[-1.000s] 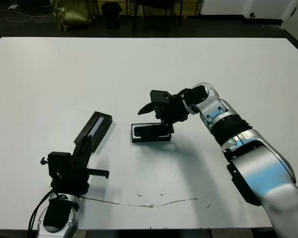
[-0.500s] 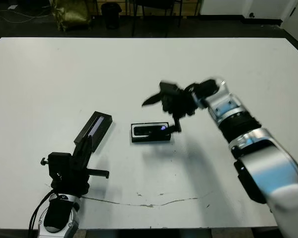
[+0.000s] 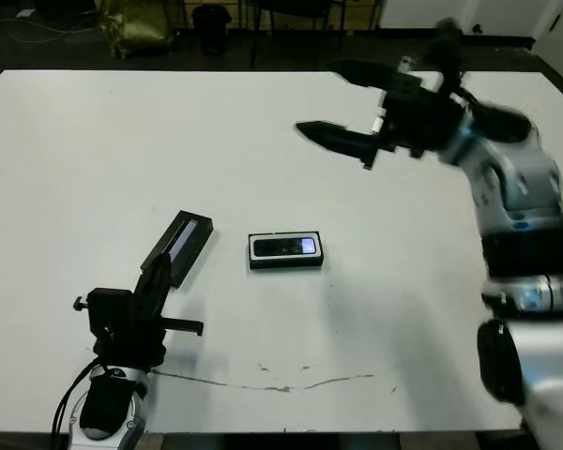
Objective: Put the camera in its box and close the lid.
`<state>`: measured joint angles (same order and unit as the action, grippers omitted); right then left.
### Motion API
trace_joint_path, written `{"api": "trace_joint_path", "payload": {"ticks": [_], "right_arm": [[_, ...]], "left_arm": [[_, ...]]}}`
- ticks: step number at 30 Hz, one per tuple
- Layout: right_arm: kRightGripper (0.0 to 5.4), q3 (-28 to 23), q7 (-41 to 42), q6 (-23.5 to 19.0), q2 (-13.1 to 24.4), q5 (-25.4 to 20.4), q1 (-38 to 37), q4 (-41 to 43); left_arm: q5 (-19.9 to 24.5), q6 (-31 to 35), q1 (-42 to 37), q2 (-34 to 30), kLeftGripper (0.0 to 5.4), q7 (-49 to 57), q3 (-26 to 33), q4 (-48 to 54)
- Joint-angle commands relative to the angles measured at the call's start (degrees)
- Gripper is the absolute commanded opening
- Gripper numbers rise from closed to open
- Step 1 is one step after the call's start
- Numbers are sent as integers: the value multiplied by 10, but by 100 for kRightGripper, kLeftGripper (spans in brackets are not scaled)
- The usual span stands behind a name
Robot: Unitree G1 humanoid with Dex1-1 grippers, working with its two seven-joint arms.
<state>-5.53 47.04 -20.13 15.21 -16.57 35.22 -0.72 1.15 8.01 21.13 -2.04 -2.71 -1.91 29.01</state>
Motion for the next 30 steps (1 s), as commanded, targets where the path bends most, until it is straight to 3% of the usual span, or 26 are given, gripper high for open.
{"api": "trace_joint_path", "payload": {"ticks": [1,4,7,10,14,17,21,25,30], "right_arm": [[364,-23,-69,21,-3,6,-108,82],[297,-24,-115,28,-8,8,-212,155],[226,-10,-139,68,-16,19,-306,188],[158,-1,-200,86,-56,26,-380,215],[67,21,-219,168,-114,8,-440,182],[2,48,-247,207,-140,32,-478,165],[2,70,-288,226,-150,69,-498,171],[2,73,-316,230,-164,64,-500,174],[2,81,-348,206,-167,67,-502,199]], "left_arm": [[9,-14,6,-11,0,-8,20,-9],[16,-32,1,-15,0,-13,36,-16],[13,-42,-4,-18,0,-13,47,-18],[16,-46,-10,-21,0,-18,55,-18],[17,-43,-14,-32,0,-28,62,-12],[22,-38,-16,-34,0,-32,65,-5],[23,-29,-13,-33,0,-31,65,9],[19,-3,-10,-34,0,-28,61,25],[26,12,-11,-41,0,-43,55,33]]}}
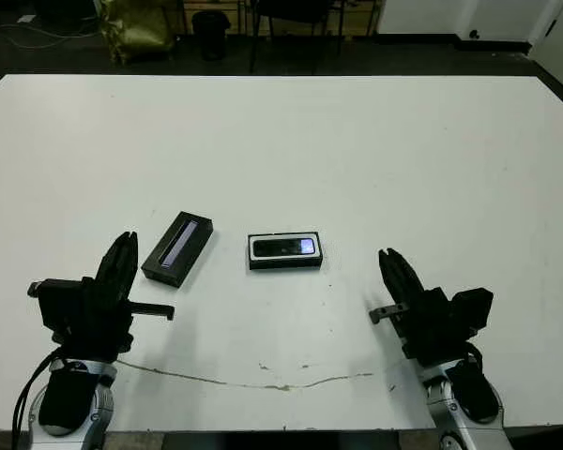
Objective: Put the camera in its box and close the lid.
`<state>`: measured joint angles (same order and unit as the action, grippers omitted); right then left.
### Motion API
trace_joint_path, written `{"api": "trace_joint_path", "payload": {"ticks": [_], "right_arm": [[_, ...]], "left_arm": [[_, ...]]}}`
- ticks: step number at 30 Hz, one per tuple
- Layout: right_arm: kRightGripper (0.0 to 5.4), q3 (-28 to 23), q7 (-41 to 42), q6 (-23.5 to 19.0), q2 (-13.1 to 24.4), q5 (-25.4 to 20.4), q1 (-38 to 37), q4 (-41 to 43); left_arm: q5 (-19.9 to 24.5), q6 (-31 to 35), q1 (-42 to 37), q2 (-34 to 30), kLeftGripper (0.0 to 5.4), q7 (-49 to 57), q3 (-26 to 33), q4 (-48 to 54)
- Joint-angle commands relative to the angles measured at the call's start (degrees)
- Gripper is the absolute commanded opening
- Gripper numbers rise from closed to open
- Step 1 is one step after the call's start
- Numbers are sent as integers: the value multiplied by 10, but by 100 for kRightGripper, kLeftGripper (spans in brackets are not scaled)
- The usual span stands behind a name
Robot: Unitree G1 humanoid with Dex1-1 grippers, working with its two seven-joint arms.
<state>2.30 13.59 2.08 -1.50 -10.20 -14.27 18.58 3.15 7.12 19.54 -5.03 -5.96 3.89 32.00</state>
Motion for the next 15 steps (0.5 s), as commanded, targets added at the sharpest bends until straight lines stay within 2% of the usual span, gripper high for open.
{"api": "trace_joint_path", "payload": {"ticks": [1,4,9,12,15], "right_arm": [[2,6,-17,-16,1,5,-8,8],[0,7,-9,-2,7,-5,-2,-6],[0,5,-5,6,9,-12,4,-17],[0,8,-17,-10,9,-6,0,-2],[0,10,-15,-6,11,-10,1,-1]], "left_arm": [[12,37,6,-15,0,-16,-5,12],[37,81,5,-49,39,-62,-13,36],[53,108,3,-100,158,-116,-19,39],[33,92,4,-109,230,-115,-27,32],[16,79,6,-108,303,-106,-33,23]]}}
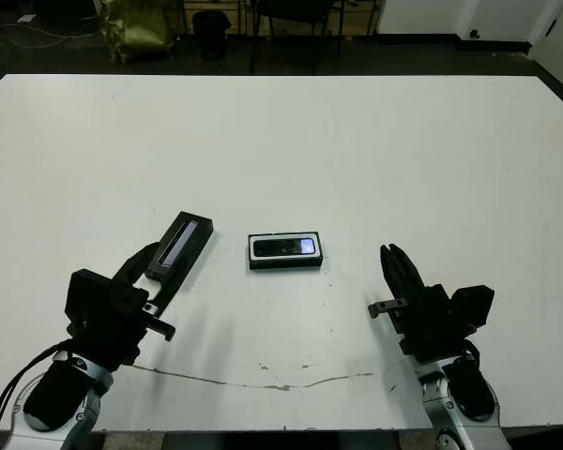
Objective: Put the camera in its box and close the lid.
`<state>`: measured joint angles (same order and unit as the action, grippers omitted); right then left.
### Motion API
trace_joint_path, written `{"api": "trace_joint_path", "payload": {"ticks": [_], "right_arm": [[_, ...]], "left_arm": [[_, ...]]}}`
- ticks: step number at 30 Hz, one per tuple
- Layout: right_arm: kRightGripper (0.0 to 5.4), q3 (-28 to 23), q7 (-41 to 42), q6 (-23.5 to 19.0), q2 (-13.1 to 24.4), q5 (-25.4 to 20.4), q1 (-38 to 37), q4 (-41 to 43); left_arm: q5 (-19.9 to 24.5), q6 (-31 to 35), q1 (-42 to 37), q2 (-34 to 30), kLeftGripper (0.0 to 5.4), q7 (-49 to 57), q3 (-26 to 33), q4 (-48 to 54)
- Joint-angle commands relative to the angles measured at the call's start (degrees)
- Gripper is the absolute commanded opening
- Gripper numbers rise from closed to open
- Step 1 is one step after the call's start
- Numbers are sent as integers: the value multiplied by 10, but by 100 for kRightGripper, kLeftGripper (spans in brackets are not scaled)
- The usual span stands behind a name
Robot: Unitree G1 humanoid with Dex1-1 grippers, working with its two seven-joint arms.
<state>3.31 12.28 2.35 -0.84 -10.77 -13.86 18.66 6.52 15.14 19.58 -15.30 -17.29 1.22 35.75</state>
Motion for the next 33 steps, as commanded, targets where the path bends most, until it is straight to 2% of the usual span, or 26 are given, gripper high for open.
{"api": "trace_joint_path", "payload": {"ticks": [1,8,10,14,18,24,27,33], "right_arm": [[0,-1,0,-4,4,-6,-2,-5],[0,-2,1,-5,6,-13,-2,-2],[0,0,-10,-18,6,-6,-4,9],[0,3,-17,-32,10,-3,-6,21],[0,4,-18,-29,14,4,-4,19],[0,5,-27,-47,17,16,-4,32],[0,3,-25,-41,16,12,-2,29],[0,4,-31,-50,18,20,-3,36]], "left_arm": [[-17,2,5,-3,326,9,-6,-16],[-23,58,5,19,496,52,-12,3],[-27,63,4,26,539,61,-14,3],[-34,65,1,30,539,72,-19,-2],[-13,60,-14,35,539,60,-15,-23],[-12,84,-38,15,539,48,-15,-33],[0,106,-51,8,539,39,-11,-35],[-7,134,-68,-4,539,39,-9,-31]]}}
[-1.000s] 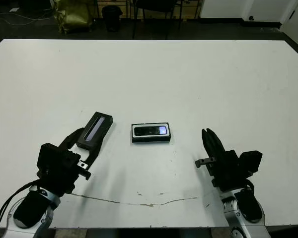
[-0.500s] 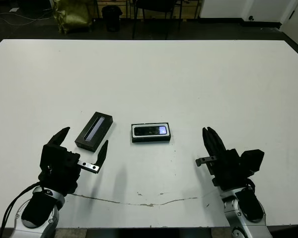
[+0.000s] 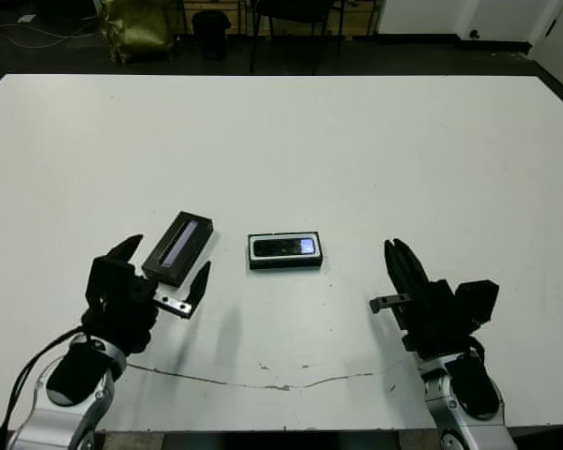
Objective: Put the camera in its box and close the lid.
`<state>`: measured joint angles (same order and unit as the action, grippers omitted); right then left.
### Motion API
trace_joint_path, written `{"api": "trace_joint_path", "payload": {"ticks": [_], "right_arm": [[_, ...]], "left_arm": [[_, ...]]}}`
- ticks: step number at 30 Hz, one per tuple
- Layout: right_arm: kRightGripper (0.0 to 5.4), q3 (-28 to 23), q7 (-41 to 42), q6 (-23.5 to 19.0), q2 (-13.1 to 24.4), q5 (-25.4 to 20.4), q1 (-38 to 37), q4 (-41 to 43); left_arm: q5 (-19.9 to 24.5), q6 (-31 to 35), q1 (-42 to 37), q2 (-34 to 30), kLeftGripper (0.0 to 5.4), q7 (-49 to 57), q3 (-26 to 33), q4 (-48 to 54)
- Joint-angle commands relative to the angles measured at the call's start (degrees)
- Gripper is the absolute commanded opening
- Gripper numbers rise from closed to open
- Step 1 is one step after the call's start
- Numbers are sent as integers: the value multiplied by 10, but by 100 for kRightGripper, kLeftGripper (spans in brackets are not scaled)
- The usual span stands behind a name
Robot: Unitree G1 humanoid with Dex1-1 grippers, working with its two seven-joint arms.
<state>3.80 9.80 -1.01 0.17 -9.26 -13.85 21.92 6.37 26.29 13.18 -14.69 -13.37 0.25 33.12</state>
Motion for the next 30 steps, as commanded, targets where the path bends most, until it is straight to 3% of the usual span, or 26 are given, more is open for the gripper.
{"api": "trace_joint_path", "payload": {"ticks": [1,9,12,17,21,24,27,30], "right_arm": [[0,-1,-6,-16,8,5,-4,3],[0,-1,-4,-17,8,1,-4,6],[0,-6,10,13,7,-10,0,-20],[0,-7,1,6,8,1,-4,-14],[0,-8,5,10,8,-4,-4,-17],[0,-3,-10,-20,9,7,-8,5],[0,-2,-13,-22,9,8,-10,9],[0,-4,-7,-11,10,4,-8,-1]], "left_arm": [[-8,27,-6,-13,539,0,0,-5],[-40,66,-19,-20,539,20,-8,-3],[-45,74,-22,-14,539,24,-8,-7],[-59,86,-29,-21,539,26,-14,-15],[-44,126,-41,-15,539,20,-7,-8],[-51,147,-54,-33,539,11,-15,-12],[-41,168,-66,-35,539,3,-11,-14],[-7,187,-75,-20,539,-8,7,-22]]}}
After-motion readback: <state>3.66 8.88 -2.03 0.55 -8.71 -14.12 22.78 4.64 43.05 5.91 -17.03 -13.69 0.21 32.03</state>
